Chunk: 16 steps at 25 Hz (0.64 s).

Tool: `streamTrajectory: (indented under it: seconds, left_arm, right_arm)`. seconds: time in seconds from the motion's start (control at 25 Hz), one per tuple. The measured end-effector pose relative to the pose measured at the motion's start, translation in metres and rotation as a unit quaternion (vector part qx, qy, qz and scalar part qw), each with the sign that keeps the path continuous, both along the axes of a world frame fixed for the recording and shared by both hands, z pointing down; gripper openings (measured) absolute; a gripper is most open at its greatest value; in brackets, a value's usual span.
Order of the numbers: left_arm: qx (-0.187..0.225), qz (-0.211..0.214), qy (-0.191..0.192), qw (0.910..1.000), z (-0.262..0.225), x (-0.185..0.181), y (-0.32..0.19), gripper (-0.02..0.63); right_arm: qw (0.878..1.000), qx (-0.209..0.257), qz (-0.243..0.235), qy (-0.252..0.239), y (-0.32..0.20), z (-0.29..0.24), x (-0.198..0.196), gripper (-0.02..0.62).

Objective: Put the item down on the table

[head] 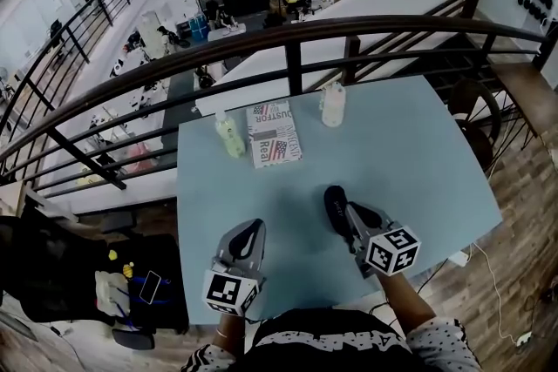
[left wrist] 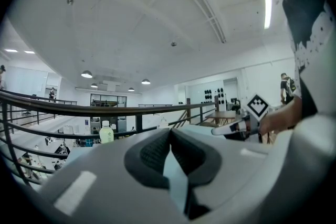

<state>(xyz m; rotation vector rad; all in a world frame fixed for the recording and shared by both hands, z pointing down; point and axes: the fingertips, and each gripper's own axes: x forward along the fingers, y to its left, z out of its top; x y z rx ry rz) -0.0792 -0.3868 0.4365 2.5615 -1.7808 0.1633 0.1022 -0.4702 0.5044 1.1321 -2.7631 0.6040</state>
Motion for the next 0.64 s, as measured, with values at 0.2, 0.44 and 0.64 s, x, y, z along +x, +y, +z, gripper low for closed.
streamTrajectory:
  seconds: [0.2, 0.44, 0.64]
  left_arm:
    - [0.003, 0.002, -0.003, 1.0, 0.0003, 0.002, -0.0003, 0.0]
    - [0.003, 0.002, -0.002, 1.0, 0.0003, 0.0008, -0.0017, 0.0]
    - [0.003, 0.002, -0.002, 1.0, 0.0, 0.0007, -0.0055, 0.0]
  right_arm:
    - [1.0, -0.003, 0.002, -0.005, 0.0014, -0.001, 0.0036, -0.003]
    - [1.0, -0.004, 0.005, -0.004, 0.0007, -0.0012, 0.0037, -0.003]
    - [1.0, -0.005, 0.004, -0.004, -0.0019, -0.0015, 0.0039, -0.003]
